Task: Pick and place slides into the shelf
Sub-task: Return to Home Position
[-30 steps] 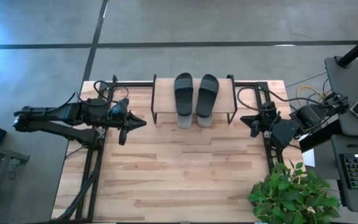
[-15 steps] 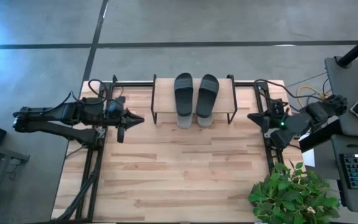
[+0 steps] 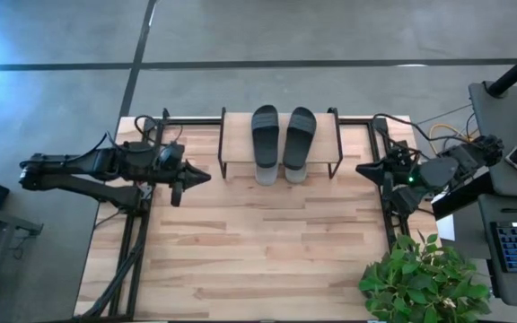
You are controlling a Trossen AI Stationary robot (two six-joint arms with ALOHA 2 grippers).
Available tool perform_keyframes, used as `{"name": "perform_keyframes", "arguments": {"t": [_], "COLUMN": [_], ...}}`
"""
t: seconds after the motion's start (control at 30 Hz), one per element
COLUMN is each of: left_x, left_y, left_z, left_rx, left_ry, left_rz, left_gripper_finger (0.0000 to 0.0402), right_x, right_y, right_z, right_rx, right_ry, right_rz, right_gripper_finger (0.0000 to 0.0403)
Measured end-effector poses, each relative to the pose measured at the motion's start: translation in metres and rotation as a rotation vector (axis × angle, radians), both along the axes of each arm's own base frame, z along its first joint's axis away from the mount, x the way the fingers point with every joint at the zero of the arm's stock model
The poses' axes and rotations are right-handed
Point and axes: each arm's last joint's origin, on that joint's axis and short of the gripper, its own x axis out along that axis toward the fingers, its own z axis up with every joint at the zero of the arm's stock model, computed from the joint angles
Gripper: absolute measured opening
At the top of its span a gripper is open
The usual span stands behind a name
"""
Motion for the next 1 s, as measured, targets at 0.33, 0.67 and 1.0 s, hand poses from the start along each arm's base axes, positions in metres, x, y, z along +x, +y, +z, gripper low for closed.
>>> {"name": "perform_keyframes", "arguments": {"t": [0.33,0.67,1.0], "left_x": [0.005,-0.011,-0.022], "left_y": [0.0,0.0,-0.002], "left_z": [-0.002,0.007,0.008], "left_rx": [0.008,0.043,0.045], "left_ry": [0.018,-0.055,-0.187], "left_rz": [-0.002,-0.032,-0.114], "left_gripper_finger": [0.0002,0.0002,0.0002], "right_x": [0.006,0.015,0.015], "right_y": [0.004,0.012,0.014], "right_z": [0.013,0.007,0.0], "right_rx": [-0.103,-0.197,-0.279], "right_ry": [-0.18,-0.3,-0.468], "right_rz": [0.108,0.206,0.266], "right_gripper_finger": [0.0068,0.0068,0.0068]}}
